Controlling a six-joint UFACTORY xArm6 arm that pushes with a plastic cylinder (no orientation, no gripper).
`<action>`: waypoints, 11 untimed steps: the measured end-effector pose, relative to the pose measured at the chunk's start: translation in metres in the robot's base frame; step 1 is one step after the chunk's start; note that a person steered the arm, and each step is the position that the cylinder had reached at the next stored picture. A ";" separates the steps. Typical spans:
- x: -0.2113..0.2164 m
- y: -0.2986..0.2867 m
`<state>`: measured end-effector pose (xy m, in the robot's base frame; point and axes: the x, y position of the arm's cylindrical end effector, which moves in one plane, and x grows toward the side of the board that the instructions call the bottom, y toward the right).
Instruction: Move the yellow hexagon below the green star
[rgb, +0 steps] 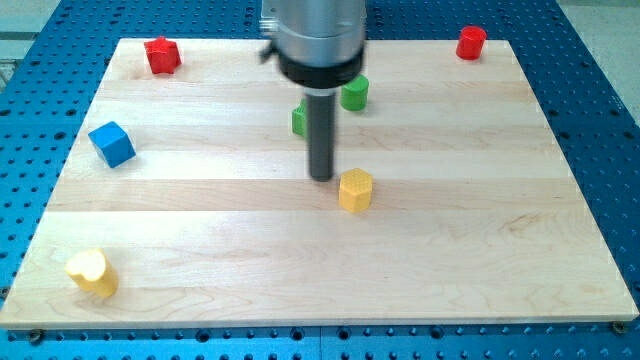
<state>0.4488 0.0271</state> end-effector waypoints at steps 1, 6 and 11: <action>0.020 0.042; 0.098 -0.005; -0.054 -0.098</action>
